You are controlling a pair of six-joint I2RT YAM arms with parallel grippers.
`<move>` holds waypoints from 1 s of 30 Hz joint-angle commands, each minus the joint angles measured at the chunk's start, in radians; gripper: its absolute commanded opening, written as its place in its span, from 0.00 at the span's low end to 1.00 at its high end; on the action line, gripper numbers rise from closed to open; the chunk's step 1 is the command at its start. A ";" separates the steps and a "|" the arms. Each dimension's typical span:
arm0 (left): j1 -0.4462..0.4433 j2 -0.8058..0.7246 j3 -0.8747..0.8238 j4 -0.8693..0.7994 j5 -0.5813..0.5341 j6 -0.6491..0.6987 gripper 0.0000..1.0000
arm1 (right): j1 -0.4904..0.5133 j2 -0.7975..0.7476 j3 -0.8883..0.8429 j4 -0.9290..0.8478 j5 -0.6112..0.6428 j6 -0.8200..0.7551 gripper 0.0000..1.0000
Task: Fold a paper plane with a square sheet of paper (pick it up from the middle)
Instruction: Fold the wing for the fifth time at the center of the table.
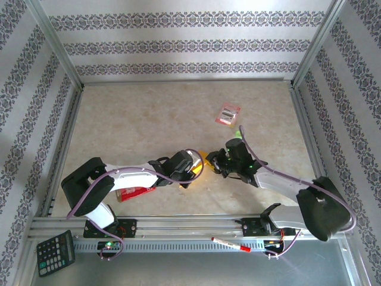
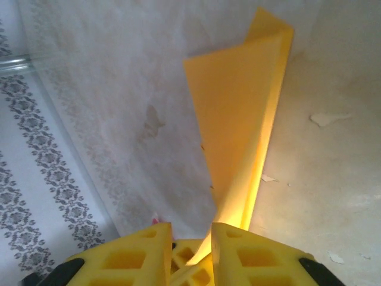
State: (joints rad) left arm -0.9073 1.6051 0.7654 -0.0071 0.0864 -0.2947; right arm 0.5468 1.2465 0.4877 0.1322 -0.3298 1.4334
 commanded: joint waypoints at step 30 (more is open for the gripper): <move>0.169 0.070 -0.188 0.464 0.428 -0.470 0.00 | -0.108 -0.040 0.115 -0.298 -0.012 -0.544 0.33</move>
State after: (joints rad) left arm -0.7574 1.6638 0.5938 0.3748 0.4793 -0.7181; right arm 0.4232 1.1988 0.5808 -0.1585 -0.3305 0.9112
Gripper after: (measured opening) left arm 0.049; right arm 0.336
